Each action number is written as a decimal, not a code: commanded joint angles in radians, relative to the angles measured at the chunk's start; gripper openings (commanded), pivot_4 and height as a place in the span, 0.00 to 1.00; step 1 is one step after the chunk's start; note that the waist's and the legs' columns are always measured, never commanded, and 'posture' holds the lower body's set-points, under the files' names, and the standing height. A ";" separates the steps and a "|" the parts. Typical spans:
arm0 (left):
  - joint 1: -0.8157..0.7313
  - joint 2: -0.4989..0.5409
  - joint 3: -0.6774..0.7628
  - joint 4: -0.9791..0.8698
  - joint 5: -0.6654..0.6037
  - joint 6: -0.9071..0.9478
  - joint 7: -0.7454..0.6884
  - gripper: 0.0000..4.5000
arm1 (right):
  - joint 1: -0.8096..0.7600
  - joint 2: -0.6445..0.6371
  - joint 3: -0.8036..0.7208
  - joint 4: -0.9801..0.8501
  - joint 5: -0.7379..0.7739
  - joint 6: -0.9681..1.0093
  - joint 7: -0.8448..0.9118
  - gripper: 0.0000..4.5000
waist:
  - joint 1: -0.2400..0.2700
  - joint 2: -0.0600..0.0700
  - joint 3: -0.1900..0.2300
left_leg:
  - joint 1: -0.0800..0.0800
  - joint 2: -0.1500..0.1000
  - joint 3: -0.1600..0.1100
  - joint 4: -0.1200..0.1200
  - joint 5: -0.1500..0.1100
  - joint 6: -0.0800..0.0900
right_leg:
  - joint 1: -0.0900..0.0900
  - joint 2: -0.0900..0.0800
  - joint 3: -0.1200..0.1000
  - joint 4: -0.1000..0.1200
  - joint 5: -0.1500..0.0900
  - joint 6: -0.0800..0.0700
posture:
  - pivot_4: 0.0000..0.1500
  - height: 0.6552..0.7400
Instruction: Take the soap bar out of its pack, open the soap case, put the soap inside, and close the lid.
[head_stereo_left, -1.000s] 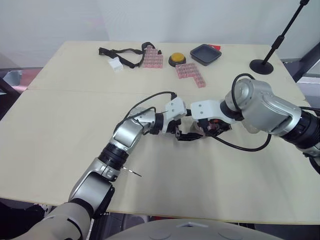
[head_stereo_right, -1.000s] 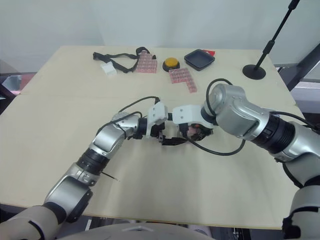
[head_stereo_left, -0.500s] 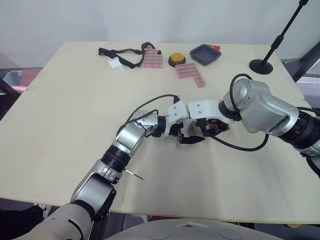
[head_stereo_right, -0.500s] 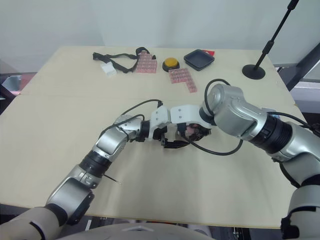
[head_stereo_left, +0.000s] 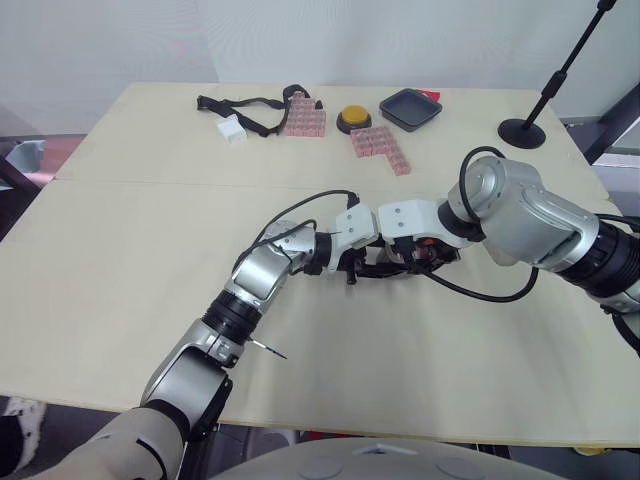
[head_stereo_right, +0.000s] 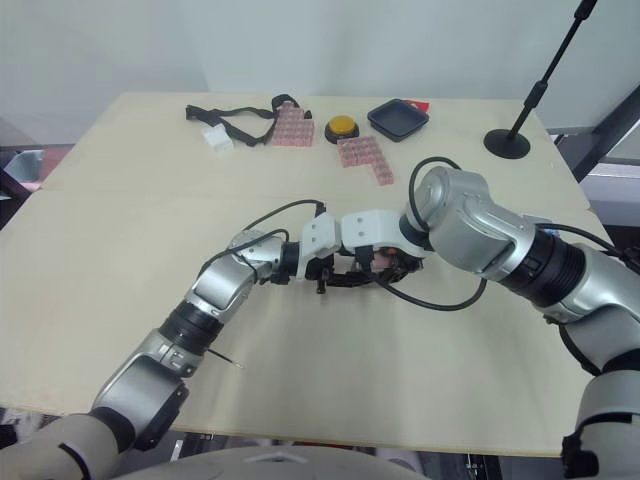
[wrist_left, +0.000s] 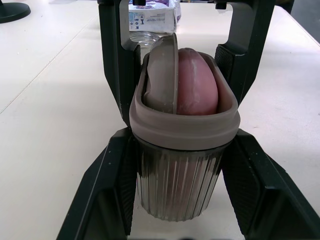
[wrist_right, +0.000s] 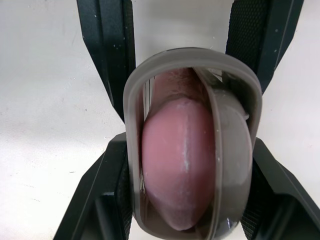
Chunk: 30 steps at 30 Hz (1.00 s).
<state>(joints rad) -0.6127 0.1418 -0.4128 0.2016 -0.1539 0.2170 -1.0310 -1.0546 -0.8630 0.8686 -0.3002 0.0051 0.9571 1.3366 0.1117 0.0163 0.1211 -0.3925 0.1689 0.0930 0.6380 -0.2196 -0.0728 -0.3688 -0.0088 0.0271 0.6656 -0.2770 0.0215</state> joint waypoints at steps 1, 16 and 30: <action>-0.003 -0.011 0.019 0.002 -0.006 -0.021 0.013 0.43 | -0.004 0.004 -0.041 -0.027 -0.020 -0.004 -0.005 0.47 | 0.000 0.000 0.000 | 0.000 0.000 0.000 0.000 0.000 0.000 | 0.000 0.000 0.000 0.000 0.000 0.000 | 1.00 1.00; 0.042 0.055 0.064 0.015 -0.051 -0.129 -0.069 0.43 | 0.185 -0.040 -0.274 -0.059 0.126 0.030 -0.008 0.98 | 0.005 0.000 0.000 | 0.000 0.000 0.000 0.001 0.000 0.000 | 0.000 0.000 0.001 0.001 0.000 0.000 | 1.00 1.00; 0.233 0.154 0.172 -0.088 -0.197 -0.244 -0.212 0.43 | 1.056 0.205 -1.162 0.015 0.451 -0.589 -0.144 0.98 | 0.022 0.001 -0.001 | -0.003 -0.001 0.003 0.002 -0.002 0.002 | -0.004 -0.002 0.001 0.000 0.000 0.000 | 1.00 1.00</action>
<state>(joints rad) -0.3785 0.2939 -0.2716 0.1626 -0.3132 -0.0030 -1.2327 -0.0189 -0.6684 -0.2246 -0.2810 0.4190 0.4645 1.1937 0.1337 0.0169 0.1203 -0.3963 0.1682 0.0956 0.6398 -0.2211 -0.0705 -0.3734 -0.0113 0.0278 0.6652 -0.2771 0.0215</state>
